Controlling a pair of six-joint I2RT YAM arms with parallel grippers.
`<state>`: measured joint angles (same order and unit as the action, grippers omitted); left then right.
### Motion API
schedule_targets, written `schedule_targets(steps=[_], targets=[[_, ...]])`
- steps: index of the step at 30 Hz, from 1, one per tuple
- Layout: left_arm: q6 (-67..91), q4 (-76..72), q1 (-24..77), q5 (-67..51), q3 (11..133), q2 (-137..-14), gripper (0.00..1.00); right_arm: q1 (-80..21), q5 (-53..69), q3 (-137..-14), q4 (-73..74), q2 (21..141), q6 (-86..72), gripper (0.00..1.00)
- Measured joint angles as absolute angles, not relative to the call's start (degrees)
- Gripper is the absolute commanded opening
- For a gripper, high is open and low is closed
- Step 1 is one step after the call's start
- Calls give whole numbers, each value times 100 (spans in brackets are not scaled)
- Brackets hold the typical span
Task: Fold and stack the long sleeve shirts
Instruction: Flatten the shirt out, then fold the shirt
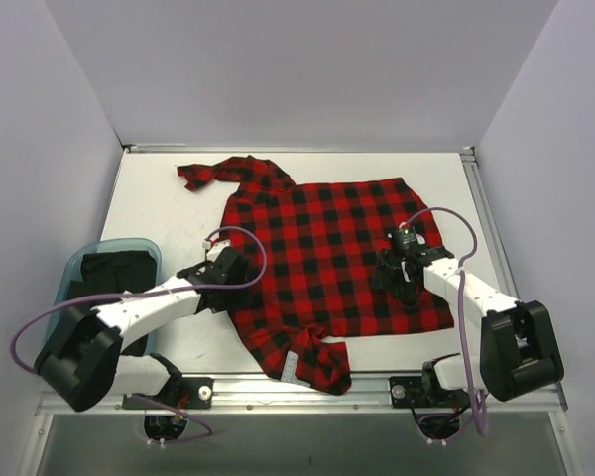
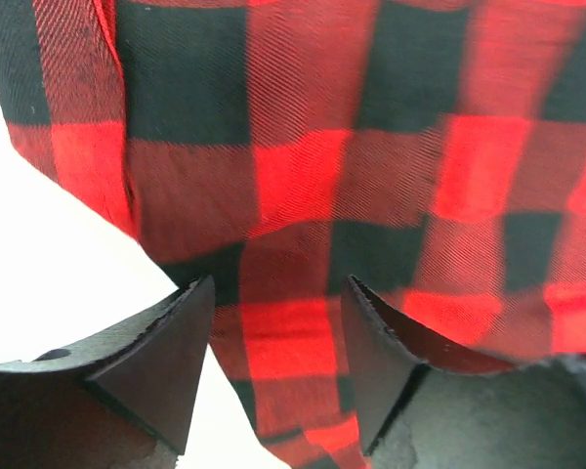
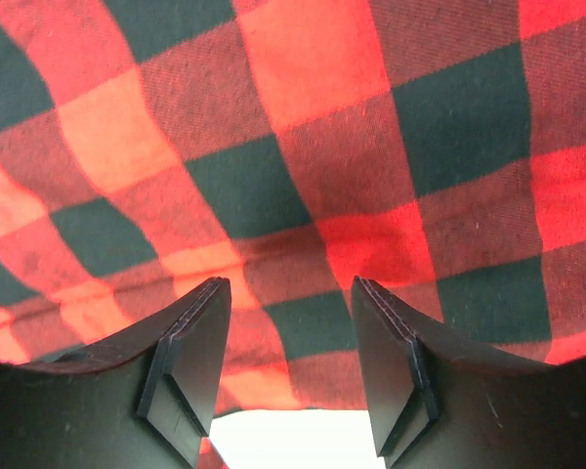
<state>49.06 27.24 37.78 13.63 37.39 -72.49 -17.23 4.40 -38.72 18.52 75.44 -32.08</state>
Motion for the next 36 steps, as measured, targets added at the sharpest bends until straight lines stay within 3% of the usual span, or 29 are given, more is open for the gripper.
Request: schedule_targets(steps=[8,18,21,28,36], targets=[[4993,2519,3594,1682,4206,-8355,41,-1693,294,-3883,1597,8088,-3339,52],[4633,2596,2357,1594,4873,-8997,41,-1535,301,-4080,1487,8291,-3454,53],[4456,2753,2185,1649,4869,-8941,43,-1378,301,-4080,1551,8176,-3454,53],[4274,3297,2386,1406,4431,-7616,71,-871,279,-4069,1984,6921,-3448,55],[4672,3341,3037,919,3811,-6390,69,38,545,-3214,2265,6069,-3651,52]])
